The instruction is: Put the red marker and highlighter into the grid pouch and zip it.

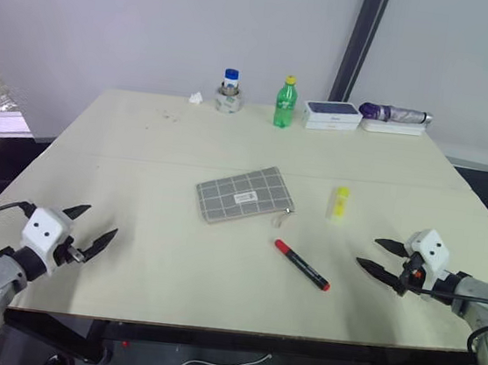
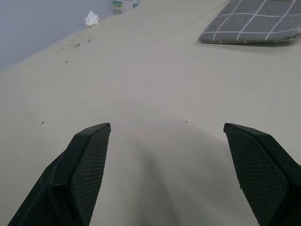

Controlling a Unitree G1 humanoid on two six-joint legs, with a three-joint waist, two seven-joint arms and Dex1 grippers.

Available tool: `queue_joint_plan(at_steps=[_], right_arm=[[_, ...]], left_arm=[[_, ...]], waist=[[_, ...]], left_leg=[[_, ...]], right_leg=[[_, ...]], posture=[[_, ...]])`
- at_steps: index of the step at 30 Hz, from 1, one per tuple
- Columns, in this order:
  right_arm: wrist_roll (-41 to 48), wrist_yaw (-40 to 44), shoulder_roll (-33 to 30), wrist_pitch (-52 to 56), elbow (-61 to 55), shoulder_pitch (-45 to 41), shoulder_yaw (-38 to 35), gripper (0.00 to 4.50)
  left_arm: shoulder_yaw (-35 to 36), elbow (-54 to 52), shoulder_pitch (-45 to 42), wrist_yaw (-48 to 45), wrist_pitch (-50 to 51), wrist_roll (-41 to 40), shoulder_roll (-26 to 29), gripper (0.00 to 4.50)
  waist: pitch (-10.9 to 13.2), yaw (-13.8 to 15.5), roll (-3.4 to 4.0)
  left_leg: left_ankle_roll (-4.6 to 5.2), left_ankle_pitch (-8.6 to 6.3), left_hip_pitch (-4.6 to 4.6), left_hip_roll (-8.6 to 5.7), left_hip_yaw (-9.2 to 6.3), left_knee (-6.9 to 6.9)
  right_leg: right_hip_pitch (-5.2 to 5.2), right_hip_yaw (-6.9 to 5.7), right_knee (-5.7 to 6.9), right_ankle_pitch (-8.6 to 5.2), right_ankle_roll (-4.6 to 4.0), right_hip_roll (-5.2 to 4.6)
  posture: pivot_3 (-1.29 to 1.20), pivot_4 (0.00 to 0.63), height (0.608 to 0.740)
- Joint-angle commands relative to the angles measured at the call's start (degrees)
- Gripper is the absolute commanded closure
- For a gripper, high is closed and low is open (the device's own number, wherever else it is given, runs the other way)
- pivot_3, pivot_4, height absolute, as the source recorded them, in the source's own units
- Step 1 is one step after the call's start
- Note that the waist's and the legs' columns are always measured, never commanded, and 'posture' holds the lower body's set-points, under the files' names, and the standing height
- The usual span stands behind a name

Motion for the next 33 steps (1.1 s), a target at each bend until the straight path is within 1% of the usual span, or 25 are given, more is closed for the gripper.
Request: queue_joint_plan(at_steps=[1,3,5,11,15,17,20,22,23,25,30,31,33], right_arm=[[0.11,0.08,-0.31,-1.39,-0.66,-1.04,-0.70,0.98],[0.04,-0.07,-0.31,-1.51,-0.75,-1.06,-0.64,0.98],[0.15,-0.19,-0.31,-1.44,-1.01,-1.03,-0.58,0.98],[0.71,-0.61,0.51,-0.24,-1.93,-2.10,0.21,0.98],[0.97,-2.36,3.48,1.48,-3.04,-5.20,1.81,0.98],[-0.13,-5.20,6.16,2.00,-1.91,-8.64,2.90,0.98],[-2.01,-9.02,10.15,2.42,1.14,-14.25,5.05,1.85],[-4.72,-11.73,12.57,0.14,4.25,-18.12,6.95,2.85],[-6.18,-13.70,14.05,-1.14,6.66,-20.63,7.70,3.43],[-8.69,-17.00,16.72,-3.06,11.87,-25.48,9.20,4.43],[-15.23,-24.75,21.91,-10.21,25.32,-34.39,12.54,4.43],[-15.73,-26.65,23.22,-10.79,28.42,-36.35,12.63,4.43],[-19.71,-31.75,24.96,-12.73,35.48,-40.13,14.78,4.43]], left_arm=[[0.31,-1.33,-0.71,-0.64,-0.44,-0.86,0.15,0.44],[0.05,-1.31,-1.04,-0.58,-0.27,-0.65,0.00,0.44],[-0.57,-1.57,-1.17,0.91,0.11,1.28,0.16,0.44],[-2.60,-1.73,-0.67,-0.21,-0.78,1.90,-0.50,0.44],[-3.19,-1.01,-3.21,1.40,-3.71,3.83,-0.84,0.44],[-3.98,0.51,-5.34,1.66,-4.92,5.22,-0.63,0.44],[-5.84,3.31,-8.51,1.10,-7.36,6.87,-0.88,0.37],[-8.22,6.40,-11.00,1.64,-10.62,10.23,-0.70,0.37],[-9.44,7.83,-12.53,1.28,-11.54,10.97,-0.87,0.37],[-12.29,11.94,-16.19,1.77,-14.55,14.42,-0.79,0.37],[-17.94,24.26,-25.62,5.97,-25.14,23.08,-0.51,0.37],[-19.64,26.86,-27.64,7.18,-27.50,25.58,-0.43,0.37],[-23.59,32.10,-31.37,9.04,-32.38,30.51,-0.81,0.37]], waist=[[0.00,0.01,0.00],[0.00,0.00,0.00],[0.00,-0.04,0.00],[0.00,-0.08,0.00],[0.00,-0.08,0.00],[0.00,-0.10,0.00],[0.00,-0.15,0.01],[0.00,-0.10,0.01],[0.00,-0.10,0.01],[0.00,-0.11,0.01],[0.00,-0.20,0.01],[0.00,-0.27,0.01],[0.00,-0.36,0.01]], left_leg=[[0.00,0.00,0.00,0.00,0.00,0.00],[0.00,0.00,0.00,0.00,0.00,0.00],[0.00,0.00,0.00,0.00,0.00,0.00],[0.00,0.00,0.00,0.00,0.00,-0.01],[0.00,0.00,0.00,0.01,-0.01,-0.01],[-0.01,0.01,0.00,0.01,-0.01,0.00],[-0.01,0.01,0.00,-0.02,0.00,0.00],[-0.01,0.01,-0.01,-0.02,0.00,-0.03],[-0.02,0.01,-0.01,-0.03,0.00,-0.04],[-0.02,0.01,-0.04,-0.06,0.01,-0.04],[-0.04,0.04,-0.04,-0.16,0.01,-0.03],[-0.04,0.04,-0.05,-0.18,0.02,-0.04],[-0.07,0.05,-0.05,-0.20,0.03,-0.04]], right_leg=[[0.00,0.00,0.00,0.00,0.00,0.00],[0.00,-0.01,0.00,0.00,0.00,0.00],[0.00,0.00,0.00,0.00,0.00,0.00],[0.00,0.00,0.00,0.00,0.00,0.00],[-0.01,0.00,0.00,0.00,0.00,0.01],[-0.01,-0.01,0.00,0.00,0.00,0.02],[-0.02,0.00,0.01,0.00,0.00,0.02],[-0.07,0.00,0.01,0.00,0.00,0.02],[-0.07,-0.01,0.01,0.00,0.00,0.03],[-0.10,-0.01,0.01,0.00,0.00,0.03],[-0.14,-0.01,0.06,0.00,0.00,0.06],[-0.16,0.00,0.06,0.00,0.01,0.06],[-0.16,0.00,0.08,0.00,0.01,0.06]], posture=[[0.00,0.150,0.740],[0.00,0.150,0.740],[0.00,0.150,0.740],[0.00,0.150,0.740],[0.00,0.150,0.740],[0.00,0.150,0.740],[0.00,0.150,0.740],[0.00,0.150,0.740],[0.00,0.150,0.740],[0.00,0.150,0.740],[0.00,0.150,0.740],[0.00,0.150,0.740],[0.00,0.150,0.740]])
